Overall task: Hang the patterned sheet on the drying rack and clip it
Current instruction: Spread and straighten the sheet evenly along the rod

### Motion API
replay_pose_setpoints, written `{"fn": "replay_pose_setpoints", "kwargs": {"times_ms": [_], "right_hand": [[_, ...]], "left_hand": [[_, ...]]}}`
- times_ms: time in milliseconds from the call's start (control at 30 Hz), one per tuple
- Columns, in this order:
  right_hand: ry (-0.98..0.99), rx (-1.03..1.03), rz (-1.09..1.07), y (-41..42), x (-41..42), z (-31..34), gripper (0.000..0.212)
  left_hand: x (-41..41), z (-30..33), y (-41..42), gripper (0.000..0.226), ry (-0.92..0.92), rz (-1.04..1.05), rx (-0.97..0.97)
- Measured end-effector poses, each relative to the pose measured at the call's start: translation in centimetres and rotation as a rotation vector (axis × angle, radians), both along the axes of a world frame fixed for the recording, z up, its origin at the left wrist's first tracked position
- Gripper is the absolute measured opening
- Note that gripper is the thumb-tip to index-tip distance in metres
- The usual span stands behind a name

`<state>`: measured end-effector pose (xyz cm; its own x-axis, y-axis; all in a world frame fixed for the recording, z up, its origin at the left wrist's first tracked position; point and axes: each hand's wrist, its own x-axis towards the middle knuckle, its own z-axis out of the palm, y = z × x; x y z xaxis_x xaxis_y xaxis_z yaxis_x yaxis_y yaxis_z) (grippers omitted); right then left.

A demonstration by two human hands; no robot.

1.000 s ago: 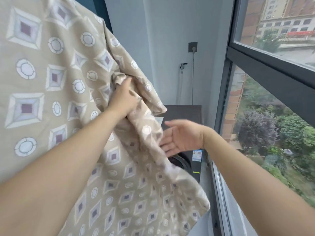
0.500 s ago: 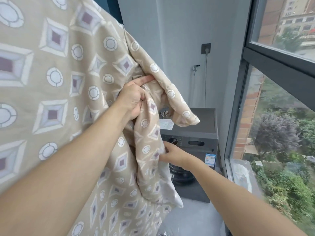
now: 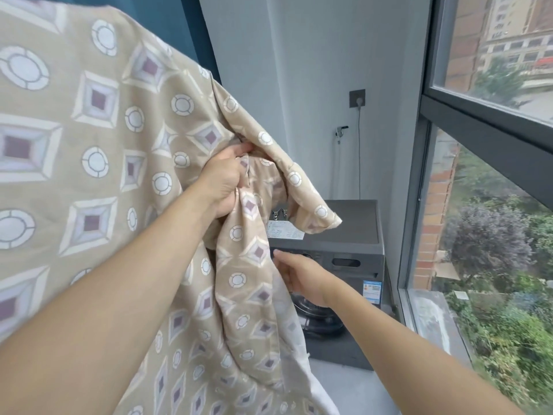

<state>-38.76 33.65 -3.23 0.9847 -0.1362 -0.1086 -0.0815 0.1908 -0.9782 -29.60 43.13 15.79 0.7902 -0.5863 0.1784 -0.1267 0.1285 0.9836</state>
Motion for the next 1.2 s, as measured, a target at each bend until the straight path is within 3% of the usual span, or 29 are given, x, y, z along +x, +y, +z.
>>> {"fn": "replay_pose_setpoints", "kwargs": {"times_ms": [100, 233, 300, 367, 533, 600, 700, 833, 933, 1033, 1200], "right_hand": [[-0.048, -0.171, -0.069, 0.1, 0.6, -0.8, 0.017], [-0.089, -0.252, 0.026, 1.1, 0.9, -1.8, 0.028], [-0.085, -0.404, -0.07, 1.8, 1.3, -1.9, 0.02], [-0.071, -0.531, -0.233, 1.6, 1.4, -1.9, 0.036], [-0.095, -0.6, -0.578, -0.7, -1.0, -0.9, 0.04], [-0.139, -0.541, -0.667, -1.5, -2.1, -0.8, 0.039], [-0.175, -0.551, -0.675, -2.1, -4.0, -1.0, 0.036], [-0.048, -0.693, -0.64, -4.0, -5.9, -2.5, 0.027], [0.259, -0.751, -0.533, -5.9, -6.2, -4.1, 0.006], [0.452, -0.81, -0.46, -7.4, -6.2, -5.0, 0.016], [0.317, -0.665, -0.877, -10.9, -7.9, -3.1, 0.023]], "left_hand": [[-0.2, 0.2, 0.4, 0.08, 0.048, -0.011, -0.037], [-0.3, 0.0, 0.2, 0.08, 0.071, 0.002, -0.076], [0.0, 0.0, 0.2, 0.08, 0.043, 0.024, -0.065], [-0.1, -0.1, 0.1, 0.074, -0.009, 0.041, -0.054], [0.7, -0.5, -0.2, 0.042, -0.308, 0.233, 0.09], [1.0, -1.2, -0.3, 0.039, -0.427, 0.306, 0.172], [0.7, -1.7, -1.2, 0.037, -0.464, 0.387, 0.209], [0.2, -1.9, -2.0, 0.035, -0.567, 0.412, 0.269], [-0.8, -2.4, -2.6, 0.033, -0.651, 0.405, 0.301], [-1.6, -2.9, -3.0, 0.034, -0.767, 0.334, 0.375], [0.4, -3.2, -2.3, 0.056, -0.947, 0.296, 0.588]]}}
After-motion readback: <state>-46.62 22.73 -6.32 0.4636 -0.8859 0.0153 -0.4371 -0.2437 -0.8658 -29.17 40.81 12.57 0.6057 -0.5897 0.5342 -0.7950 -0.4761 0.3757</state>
